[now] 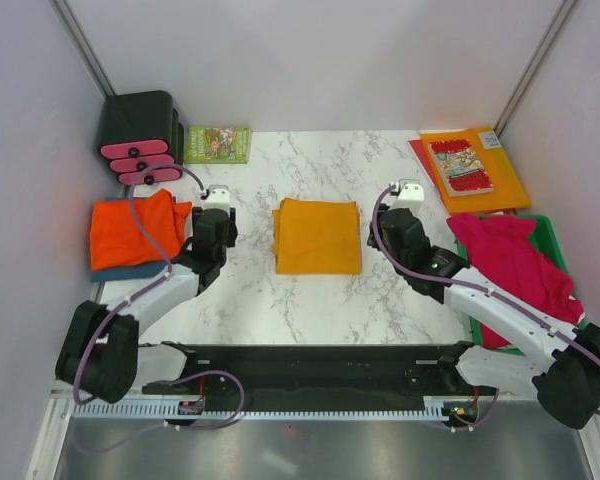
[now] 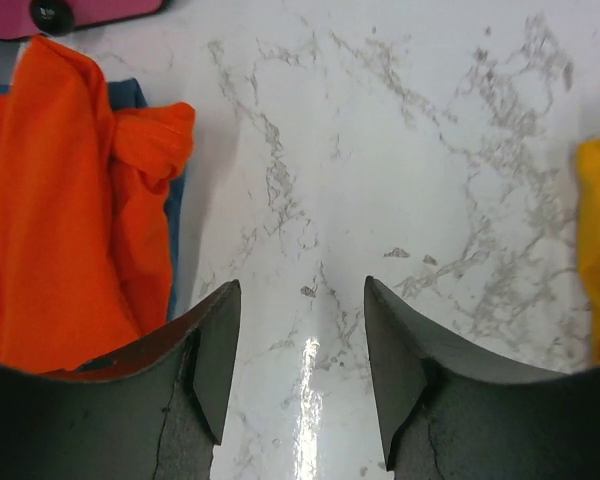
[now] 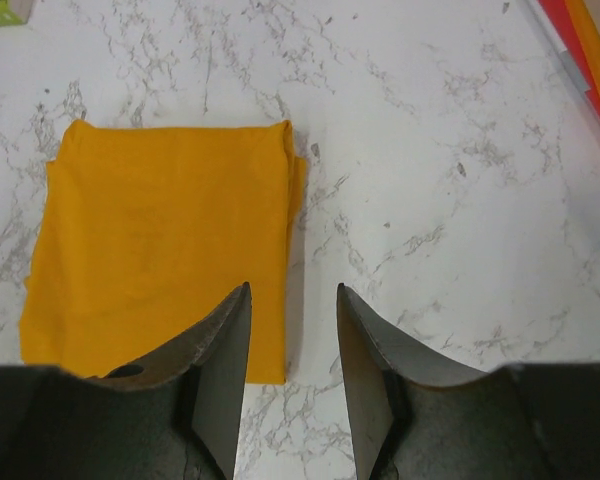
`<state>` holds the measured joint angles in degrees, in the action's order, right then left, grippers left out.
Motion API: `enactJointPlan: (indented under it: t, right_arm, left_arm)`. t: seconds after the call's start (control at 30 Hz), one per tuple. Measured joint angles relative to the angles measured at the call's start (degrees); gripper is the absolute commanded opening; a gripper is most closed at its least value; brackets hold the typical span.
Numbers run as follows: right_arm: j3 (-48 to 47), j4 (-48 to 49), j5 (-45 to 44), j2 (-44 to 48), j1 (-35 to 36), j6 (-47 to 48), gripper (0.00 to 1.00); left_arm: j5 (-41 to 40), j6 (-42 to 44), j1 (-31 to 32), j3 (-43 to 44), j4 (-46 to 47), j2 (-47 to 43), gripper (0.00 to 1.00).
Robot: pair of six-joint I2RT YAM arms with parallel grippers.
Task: Fold and stack the t-shirts
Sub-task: Put the neatly folded tshirt into the corner of the board with the left arm
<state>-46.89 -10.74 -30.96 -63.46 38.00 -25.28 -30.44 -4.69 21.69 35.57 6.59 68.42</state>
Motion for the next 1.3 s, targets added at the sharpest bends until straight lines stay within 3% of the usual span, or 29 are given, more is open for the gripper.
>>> enactJointPlan:
  t: [0.13,0.23,0.4,0.5,0.97,1.3]
  right_arm:
    - [1.4,0.0,-0.2,-0.3,3.6,-0.3,0.47]
    - [3.4,0.7,-0.2,0.5,5.4,-1.3,0.47]
    - [7.6,3.5,0.5,3.3,6.3,-3.1,0.47]
    - [8.1,5.3,1.2,2.7,6.7,-3.3,0.47]
    - [8.4,10.5,4.1,-3.3,7.4,-3.8,0.48]
    - [-3.3,8.6,2.7,-8.9,8.2,-2.3,0.47]
  left_arm:
    - [2.1,4.9,-1.6,-5.3,10.9,7.5,0.59]
    - [5.4,8.2,-3.9,-13.2,23.6,7.3,0.74]
    - [10.8,7.4,-12.6,-16.5,33.7,7.3,0.77]
    - [13.2,7.1,-14.4,-18.3,39.2,8.4,1.0]
    - [18.8,6.6,-15.0,-21.0,49.6,11.7,1.0]
    - [19.3,6.6,-15.3,-21.0,49.8,11.7,1.0]
